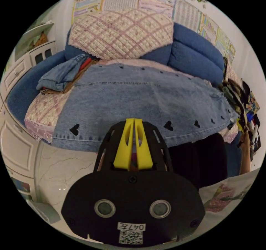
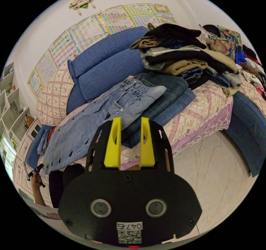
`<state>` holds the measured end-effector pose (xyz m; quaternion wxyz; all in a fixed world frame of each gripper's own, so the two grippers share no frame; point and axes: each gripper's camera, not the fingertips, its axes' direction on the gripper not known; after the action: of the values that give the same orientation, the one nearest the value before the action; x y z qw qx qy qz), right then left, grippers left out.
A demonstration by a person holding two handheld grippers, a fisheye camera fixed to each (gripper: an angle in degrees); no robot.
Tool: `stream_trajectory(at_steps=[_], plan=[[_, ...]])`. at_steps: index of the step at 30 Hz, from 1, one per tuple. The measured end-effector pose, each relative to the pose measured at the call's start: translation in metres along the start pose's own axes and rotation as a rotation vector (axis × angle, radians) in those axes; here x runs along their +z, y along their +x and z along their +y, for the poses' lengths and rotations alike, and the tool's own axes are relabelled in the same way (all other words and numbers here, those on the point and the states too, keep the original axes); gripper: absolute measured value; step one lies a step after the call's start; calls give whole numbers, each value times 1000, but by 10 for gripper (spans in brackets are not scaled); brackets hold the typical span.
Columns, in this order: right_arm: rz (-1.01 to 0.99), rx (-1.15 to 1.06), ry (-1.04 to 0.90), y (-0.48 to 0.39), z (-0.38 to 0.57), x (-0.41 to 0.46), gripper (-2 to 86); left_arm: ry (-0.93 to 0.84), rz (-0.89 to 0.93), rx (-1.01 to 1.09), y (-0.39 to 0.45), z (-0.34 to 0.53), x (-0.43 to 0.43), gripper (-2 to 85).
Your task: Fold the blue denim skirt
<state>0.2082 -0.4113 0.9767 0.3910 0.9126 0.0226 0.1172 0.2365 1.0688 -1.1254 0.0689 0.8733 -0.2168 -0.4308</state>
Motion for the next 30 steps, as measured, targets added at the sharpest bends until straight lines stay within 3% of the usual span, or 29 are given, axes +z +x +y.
stream_trajectory(at_steps=[5, 8, 11, 15, 26, 30], plan=[[-32, 24, -2, 15, 10, 17, 74, 149, 108, -347, -195, -2, -117, 65], [-52, 39, -10, 23, 10, 31, 70, 176, 63, -519, -298, 17, -158, 81], [-98, 31, -33, 27, 7, 47, 44, 197, 44, -630, -363, 19, -176, 82], [-95, -7, -39, 24, 0, 61, 0, 153, 161, -774, -445, 1, -154, 101], [-94, -72, -44, 24, -27, 95, -8, 139, 210, -837, -540, -67, -151, 67], [-92, -82, -45, 24, -39, 111, -8, 92, 226, -894, -564, -83, -147, 92]])
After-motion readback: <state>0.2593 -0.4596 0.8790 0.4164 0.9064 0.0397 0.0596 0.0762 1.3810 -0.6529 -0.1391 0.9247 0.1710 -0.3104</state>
